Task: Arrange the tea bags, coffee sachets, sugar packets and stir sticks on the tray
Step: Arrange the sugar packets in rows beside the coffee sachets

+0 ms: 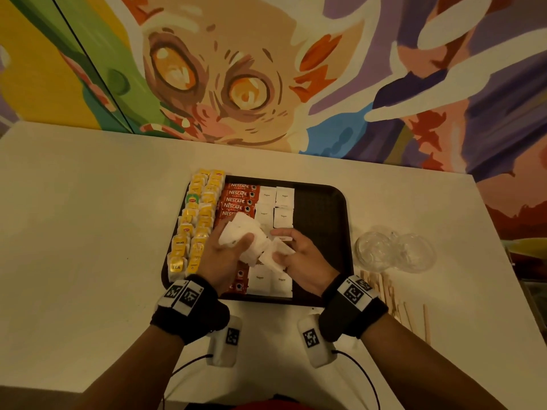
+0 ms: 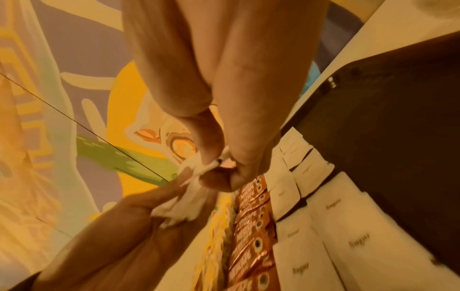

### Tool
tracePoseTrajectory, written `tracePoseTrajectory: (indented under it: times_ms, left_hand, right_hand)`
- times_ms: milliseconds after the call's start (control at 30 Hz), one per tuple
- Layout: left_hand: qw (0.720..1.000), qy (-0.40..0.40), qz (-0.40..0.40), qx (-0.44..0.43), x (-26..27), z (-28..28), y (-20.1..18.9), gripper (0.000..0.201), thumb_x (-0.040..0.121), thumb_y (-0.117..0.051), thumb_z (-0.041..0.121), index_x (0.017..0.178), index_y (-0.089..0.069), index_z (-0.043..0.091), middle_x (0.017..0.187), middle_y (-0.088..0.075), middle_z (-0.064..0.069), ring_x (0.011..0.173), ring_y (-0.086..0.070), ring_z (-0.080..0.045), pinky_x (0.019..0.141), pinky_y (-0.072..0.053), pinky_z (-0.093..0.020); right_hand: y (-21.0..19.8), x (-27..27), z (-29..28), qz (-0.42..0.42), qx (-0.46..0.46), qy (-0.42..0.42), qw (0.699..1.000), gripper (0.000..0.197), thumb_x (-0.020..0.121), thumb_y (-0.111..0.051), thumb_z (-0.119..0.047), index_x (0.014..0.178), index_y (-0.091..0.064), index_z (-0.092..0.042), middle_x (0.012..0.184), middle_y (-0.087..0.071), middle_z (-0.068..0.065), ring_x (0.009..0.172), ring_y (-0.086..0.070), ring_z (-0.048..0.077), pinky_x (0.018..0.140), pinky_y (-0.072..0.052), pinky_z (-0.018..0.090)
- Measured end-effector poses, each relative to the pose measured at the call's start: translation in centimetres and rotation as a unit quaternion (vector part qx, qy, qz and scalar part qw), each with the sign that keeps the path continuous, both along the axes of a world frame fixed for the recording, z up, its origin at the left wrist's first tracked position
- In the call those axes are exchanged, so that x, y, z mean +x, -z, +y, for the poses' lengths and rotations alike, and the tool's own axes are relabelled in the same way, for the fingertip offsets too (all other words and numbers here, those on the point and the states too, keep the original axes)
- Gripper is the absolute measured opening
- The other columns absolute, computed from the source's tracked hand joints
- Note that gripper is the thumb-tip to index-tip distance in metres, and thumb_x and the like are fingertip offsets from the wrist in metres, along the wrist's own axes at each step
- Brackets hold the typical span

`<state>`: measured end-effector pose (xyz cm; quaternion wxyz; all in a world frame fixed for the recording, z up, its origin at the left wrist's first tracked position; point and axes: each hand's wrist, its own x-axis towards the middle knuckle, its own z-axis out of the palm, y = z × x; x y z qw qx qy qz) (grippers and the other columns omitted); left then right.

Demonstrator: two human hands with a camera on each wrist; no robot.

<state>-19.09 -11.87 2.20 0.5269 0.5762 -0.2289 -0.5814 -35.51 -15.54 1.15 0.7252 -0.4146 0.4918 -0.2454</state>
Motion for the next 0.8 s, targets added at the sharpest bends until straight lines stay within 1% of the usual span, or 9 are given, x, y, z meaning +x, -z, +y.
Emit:
tracePoseTrajectory:
  times_ms: [67, 200, 300, 333, 400, 467, 600, 700, 800]
  left_hand:
    - [1.000, -0.013, -0.005, 0.009, 0.7, -0.4, 0.2, 0.035, 0.087, -0.065, 0.009, 0.112, -0.056, 0.031, 0.119, -0.061, -0.003, 0.108, -0.061, -0.026, 0.075, -0.059, -0.046]
    - [0.995, -0.015, -0.097, 0.027, 2.2, -1.3, 0.7, 0.029, 0.082, -0.074, 0.022, 0.107, -0.062, 0.032, 0.111, -0.068, 0.003, 0.106, -0.064, -0.021, 0.084, -0.056, -0.044]
    - [0.989, -0.016, -0.144, 0.014, 2.8, -2.1, 0.7, 0.023, 0.081, -0.075, 0.023, 0.099, -0.062, 0.028, 0.100, -0.070, 0.005, 0.089, -0.067, -0.008, 0.068, -0.054, -0.026]
    - [0.988, -0.016, -0.150, 0.015, 3.0, -2.3, 0.8, 0.023, 0.080, -0.076, 0.024, 0.099, -0.063, 0.027, 0.098, -0.070, 0.004, 0.087, -0.068, -0.008, 0.066, -0.054, -0.026]
    - [0.987, -0.009, -0.160, 0.020, 3.4, -2.7, 1.0, 0.029, 0.077, -0.078, 0.029, 0.103, -0.065, 0.025, 0.100, -0.072, 0.002, 0.092, -0.069, -0.016, 0.072, -0.059, -0.037]
    - [0.986, -0.002, -0.164, 0.027, 3.7, -3.0, 1.1, 0.034, 0.077, -0.078, 0.028, 0.107, -0.064, 0.020, 0.101, -0.072, -0.001, 0.090, -0.071, -0.021, 0.071, -0.060, -0.042]
    - [0.990, 0.001, -0.137, 0.022, 4.1, -3.7, 1.5, 0.034, 0.080, -0.076, 0.021, 0.110, -0.062, 0.014, 0.101, -0.071, -0.007, 0.084, -0.072, -0.025, 0.057, -0.058, -0.034]
    - [0.989, -0.001, -0.140, 0.037, 4.4, -4.2, 2.4, 0.040, 0.076, -0.078, 0.026, 0.111, -0.062, 0.017, 0.103, -0.071, -0.007, 0.087, -0.072, -0.027, 0.059, -0.059, -0.036]
    - [0.982, 0.018, -0.182, 0.041, 4.4, -4.5, 2.7, 0.051, 0.067, -0.081, 0.045, 0.109, -0.061, 0.025, 0.105, -0.070, 0.001, 0.093, -0.070, -0.021, 0.070, -0.061, -0.043]
  right_hand:
    - [0.0, -0.2, -1.0, 0.038, -0.027, -0.016, 0.999, 0.053, 0.088, -0.054, 0.013, 0.120, -0.052, -0.029, 0.133, -0.046, 0.008, 0.121, -0.050, 0.026, 0.086, -0.055, 0.032]
    - [0.4, -0.1, -3.9, 0.151, -0.112, 0.033, 0.982, 0.048, 0.084, -0.070, 0.000, 0.119, -0.049, -0.026, 0.126, -0.054, 0.003, 0.117, -0.056, 0.020, 0.097, -0.053, 0.038]
    - [0.7, 0.4, -6.9, 0.193, -0.129, 0.097, 0.968, 0.038, 0.079, -0.080, -0.012, 0.109, -0.058, -0.022, 0.112, -0.064, 0.000, 0.101, -0.064, 0.013, 0.089, -0.057, 0.034]
    - [0.9, 0.7, -7.9, 0.202, -0.136, 0.111, 0.964, 0.032, 0.078, -0.081, -0.015, 0.102, -0.061, -0.023, 0.108, -0.066, -0.001, 0.097, -0.065, 0.011, 0.087, -0.058, 0.033]
    - [1.4, 1.3, -9.7, 0.228, -0.152, 0.130, 0.953, 0.022, 0.079, -0.081, -0.018, 0.093, -0.064, -0.023, 0.102, -0.068, -0.003, 0.094, -0.065, 0.009, 0.089, -0.057, 0.033]
    - [2.0, 2.0, -11.5, 0.264, -0.161, 0.140, 0.941, 0.017, 0.083, -0.077, -0.017, 0.097, -0.068, -0.020, 0.104, -0.070, -0.001, 0.093, -0.064, 0.009, 0.089, -0.056, 0.029]
    - [3.2, 3.4, -14.2, 0.306, -0.117, 0.150, 0.933, 0.019, 0.090, -0.068, -0.013, 0.108, -0.067, -0.018, 0.115, -0.068, 0.006, 0.087, -0.059, 0.011, 0.070, -0.049, 0.020]
    - [3.9, 4.5, -15.3, 0.327, -0.083, 0.166, 0.927, 0.020, 0.089, -0.066, -0.012, 0.109, -0.066, -0.016, 0.119, -0.065, 0.008, 0.098, -0.063, 0.020, 0.082, -0.055, 0.030]
    - [4.4, 5.4, -15.9, 0.339, -0.048, 0.182, 0.922, 0.021, 0.089, -0.065, -0.012, 0.110, -0.066, -0.015, 0.120, -0.065, 0.010, 0.107, -0.063, 0.026, 0.088, -0.055, 0.033]
